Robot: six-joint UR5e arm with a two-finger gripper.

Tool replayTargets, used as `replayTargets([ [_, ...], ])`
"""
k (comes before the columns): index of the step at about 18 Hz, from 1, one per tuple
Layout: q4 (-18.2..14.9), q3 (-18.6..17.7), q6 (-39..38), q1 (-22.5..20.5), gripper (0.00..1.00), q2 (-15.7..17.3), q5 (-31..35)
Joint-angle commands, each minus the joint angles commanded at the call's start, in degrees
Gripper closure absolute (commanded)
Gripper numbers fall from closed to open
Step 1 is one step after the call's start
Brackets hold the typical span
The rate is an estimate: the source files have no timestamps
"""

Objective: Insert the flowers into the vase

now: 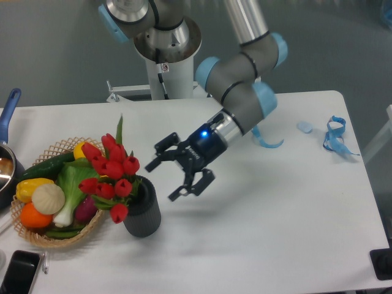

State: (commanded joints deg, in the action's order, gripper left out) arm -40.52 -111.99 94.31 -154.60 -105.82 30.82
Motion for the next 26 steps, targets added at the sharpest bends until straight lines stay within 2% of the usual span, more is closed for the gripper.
replayTargets([
  [2,-0.3,3.4,-0.9,-1.3,0.00,1.1,4.7],
  [5,-0.7,9.5,-9.9,-2.2,0.00,3.5,10.1],
  [10,-0.7,11.6,-15.8,-4.9,0.00,7.4,23.7],
  [12,-1.7,14.6,-17.3,-5.2,0.00,8.7,28.4],
  [14,-4.6,16.2,-17.1,-6.4,0.00,10.1,32.4],
  [17,-8.9,16.7,-15.7,-8.0,0.00,13.3,35.8],
  [20,-15.8,16.7,-7.0,-9.6,0.00,16.2,39.6],
  [22,-19.2,16.6,-1.5,-10.7,0.00,17.6,41.1],
  [26,-19.3,16.0,-0.5,-11.4,0.00,18.2,41.1],
])
